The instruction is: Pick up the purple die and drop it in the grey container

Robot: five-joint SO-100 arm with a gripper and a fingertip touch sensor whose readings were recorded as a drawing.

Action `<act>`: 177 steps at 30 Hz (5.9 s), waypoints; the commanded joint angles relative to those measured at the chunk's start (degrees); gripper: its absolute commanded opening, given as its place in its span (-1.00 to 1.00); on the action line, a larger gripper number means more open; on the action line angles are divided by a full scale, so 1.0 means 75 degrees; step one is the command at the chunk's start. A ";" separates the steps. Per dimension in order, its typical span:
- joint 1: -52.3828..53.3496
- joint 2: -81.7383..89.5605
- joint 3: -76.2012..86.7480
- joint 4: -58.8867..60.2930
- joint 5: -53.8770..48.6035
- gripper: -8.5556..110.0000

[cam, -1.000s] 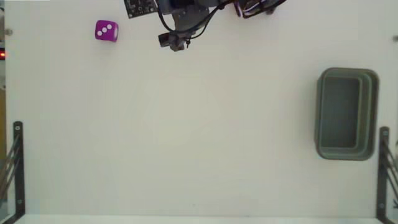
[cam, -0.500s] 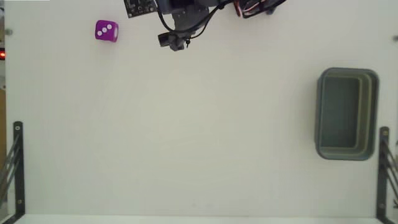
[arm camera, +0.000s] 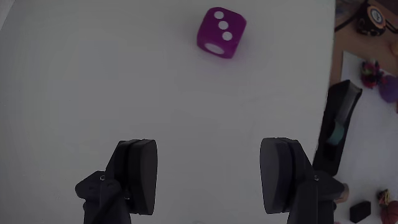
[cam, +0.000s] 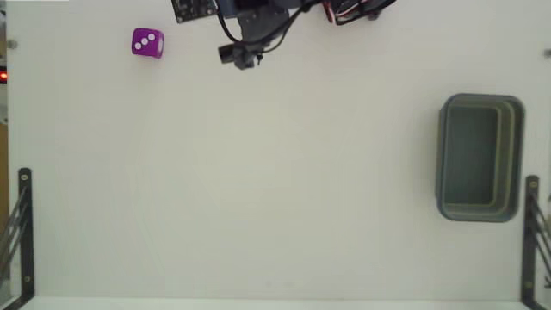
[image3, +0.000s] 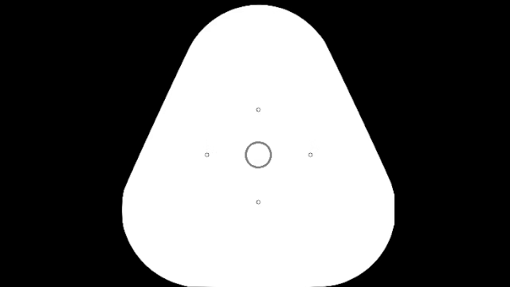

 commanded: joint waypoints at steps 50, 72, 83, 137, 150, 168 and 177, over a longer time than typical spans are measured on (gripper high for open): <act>0.0169 -0.2481 -0.0723 -0.1852 0.0023 1.00; 0.0169 -0.4594 -0.1971 -0.2717 0.0023 1.00; 0.0169 -0.5667 -0.2826 -0.2935 0.0023 1.00; 0.0169 -0.6970 -0.3245 -0.3819 0.0023 1.00; 0.0169 -0.7028 -0.2600 -0.4522 0.0023 1.00; 0.0169 -0.7170 -0.1945 -0.5319 0.0023 1.00; 0.0169 -0.7195 -0.1863 -0.5426 0.0023 1.00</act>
